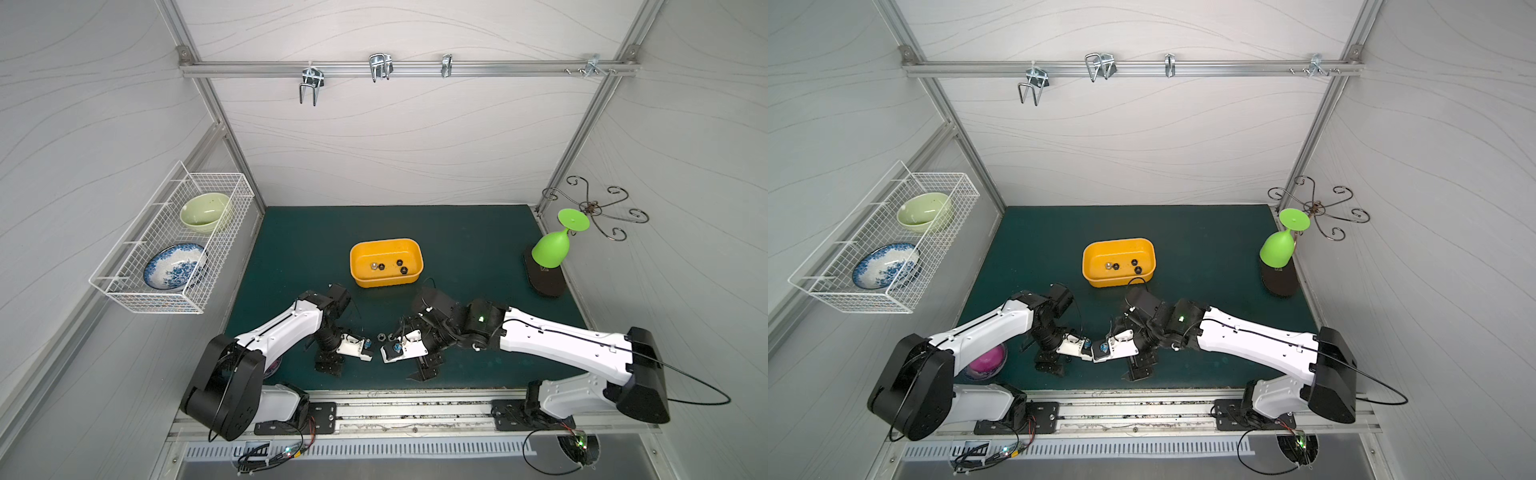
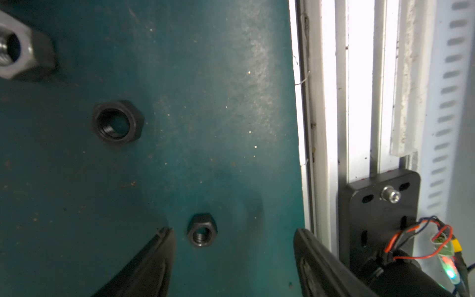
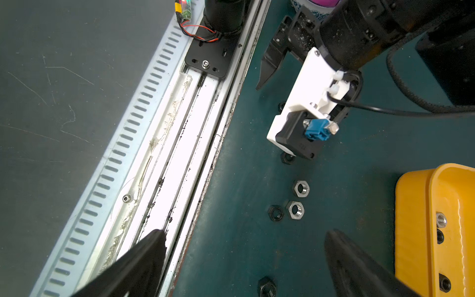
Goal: Put the nuts on the desktop into the storage box
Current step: Pick up the nut from the center of the board.
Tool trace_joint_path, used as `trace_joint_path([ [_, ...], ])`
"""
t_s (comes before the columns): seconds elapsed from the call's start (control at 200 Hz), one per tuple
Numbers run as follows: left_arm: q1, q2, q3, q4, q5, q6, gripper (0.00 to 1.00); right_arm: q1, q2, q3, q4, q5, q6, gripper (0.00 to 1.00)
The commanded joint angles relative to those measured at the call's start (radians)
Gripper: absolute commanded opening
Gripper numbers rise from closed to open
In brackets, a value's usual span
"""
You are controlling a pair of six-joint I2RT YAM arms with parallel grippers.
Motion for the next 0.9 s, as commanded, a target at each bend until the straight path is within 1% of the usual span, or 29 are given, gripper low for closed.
trace_joint_path([
  [0.0,-0.007,-0.017,-0.008,0.035,-0.015,0.008,0.76,0.007,-0.015,-0.008,0.013,0.005,0.005,0.99],
  [0.115,-0.009,-0.018,-0.034,0.067,-0.023,0.013,0.74,0.007,-0.013,-0.007,0.013,0.012,0.007,0.99],
  [0.255,-0.015,-0.02,-0.082,0.116,-0.071,0.038,0.72,0.007,-0.013,-0.005,0.012,0.018,0.01,0.99],
  [0.375,-0.016,-0.023,-0.094,0.128,-0.077,0.042,0.65,0.007,-0.009,-0.004,0.01,0.021,0.014,0.99],
  [0.485,-0.016,-0.025,-0.107,0.148,-0.08,0.041,0.61,0.007,-0.007,0.001,0.009,0.025,0.016,0.99],
  [0.65,-0.016,-0.026,-0.136,0.179,-0.101,0.052,0.53,0.006,-0.003,0.006,0.005,0.027,0.016,0.99],
  [0.895,-0.016,-0.03,-0.148,0.185,-0.12,0.055,0.32,0.007,0.004,0.006,0.01,0.031,0.015,0.99],
])
